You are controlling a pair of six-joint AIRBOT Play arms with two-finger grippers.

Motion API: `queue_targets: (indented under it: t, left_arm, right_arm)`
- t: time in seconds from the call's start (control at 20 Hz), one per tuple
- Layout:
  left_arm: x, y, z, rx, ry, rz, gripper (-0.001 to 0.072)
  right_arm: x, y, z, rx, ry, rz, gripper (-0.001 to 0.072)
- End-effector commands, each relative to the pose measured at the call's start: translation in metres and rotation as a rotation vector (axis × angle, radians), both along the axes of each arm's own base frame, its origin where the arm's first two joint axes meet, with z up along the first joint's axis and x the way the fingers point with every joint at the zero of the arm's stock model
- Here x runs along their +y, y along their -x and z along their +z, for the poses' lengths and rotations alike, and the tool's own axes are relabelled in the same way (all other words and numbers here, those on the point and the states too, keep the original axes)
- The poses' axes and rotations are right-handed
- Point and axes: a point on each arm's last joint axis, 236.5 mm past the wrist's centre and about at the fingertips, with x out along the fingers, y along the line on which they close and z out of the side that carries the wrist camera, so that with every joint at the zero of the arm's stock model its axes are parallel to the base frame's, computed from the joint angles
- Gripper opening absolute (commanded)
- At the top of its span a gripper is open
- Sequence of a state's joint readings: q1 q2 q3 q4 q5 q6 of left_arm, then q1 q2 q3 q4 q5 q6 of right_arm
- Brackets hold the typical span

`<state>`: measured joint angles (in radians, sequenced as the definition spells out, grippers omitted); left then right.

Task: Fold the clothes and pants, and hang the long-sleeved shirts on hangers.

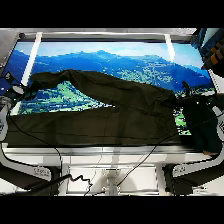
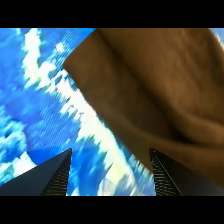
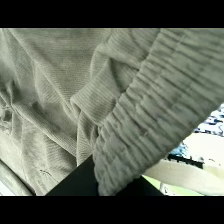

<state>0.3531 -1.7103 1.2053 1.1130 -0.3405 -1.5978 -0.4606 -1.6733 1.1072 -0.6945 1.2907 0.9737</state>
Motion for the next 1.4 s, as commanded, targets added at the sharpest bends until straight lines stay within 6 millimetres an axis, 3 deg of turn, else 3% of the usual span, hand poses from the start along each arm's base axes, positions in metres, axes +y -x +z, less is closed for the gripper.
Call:
queue_targets:
  t: [0.0, 0.1, 0.15, 0.2, 0.25, 0.3, 0.4, 0.6, 0.75, 0.9, 1.0, 1.05, 1.35]
  left_arm:
    - [0.001, -0.019, -0.016, -0.035, 0.056, 0.058, 0.0461]
    - [0.002, -0.022, -0.028, -0.025, 0.072, 0.067, 0.0341]
    - [0.003, -0.025, -0.029, -0.034, 0.067, 0.074, 0.0332]
    - [0.009, -0.030, -0.023, -0.064, 0.051, 0.090, 0.0263]
    - [0.015, -0.035, -0.014, -0.093, 0.032, 0.099, 0.0090]
    - [0.017, -0.040, -0.004, -0.117, 0.025, 0.102, 0.0015]
    - [0.021, -0.053, 0.023, -0.170, 0.009, 0.099, 0.0015]
    - [0.022, -0.070, 0.113, -0.323, -0.050, 0.079, 0.0013]
    - [0.015, -0.060, 0.178, -0.389, -0.121, 0.027, 0.0012]
    - [0.015, -0.031, 0.210, -0.290, -0.364, -0.112, 0.0011]
    - [0.026, -0.009, 0.212, -0.170, -0.507, -0.175, 0.0012]
    - [0.034, 0.004, 0.203, -0.084, -0.554, -0.197, 0.0012]
    - [0.087, 0.093, 0.109, 0.485, -0.588, -0.246, 0.0014]
  right_arm:
    - [0.000, 0.000, 0.000, -0.001, 0.001, 0.000, 0.0030]
    - [0.000, 0.000, 0.000, 0.000, 0.001, 0.000, 0.0030]
    - [0.000, 0.000, 0.000, 0.000, 0.000, 0.000, 0.0030]
    - [0.000, 0.000, 0.000, 0.000, 0.000, 0.000, 0.0030]
    - [0.000, 0.000, 0.001, 0.001, -0.002, 0.001, 0.0030]
    - [0.001, 0.001, 0.001, 0.002, -0.003, 0.003, 0.0030]
    - [0.001, 0.001, 0.001, 0.001, -0.003, 0.003, 0.0030]
    - [-0.003, -0.010, 0.005, -0.026, 0.003, -0.023, 0.0030]
    - [-0.003, -0.018, 0.013, -0.054, -0.010, -0.040, 0.0030]
    - [-0.003, -0.020, 0.020, -0.070, -0.004, -0.042, 0.0030]
    - [-0.003, -0.020, 0.024, -0.079, 0.000, -0.042, 0.0030]
    - [-0.003, -0.020, 0.025, -0.083, 0.003, -0.042, 0.0030]
    - [-0.010, -0.023, 0.028, -0.102, 0.042, -0.050, 0.0030]
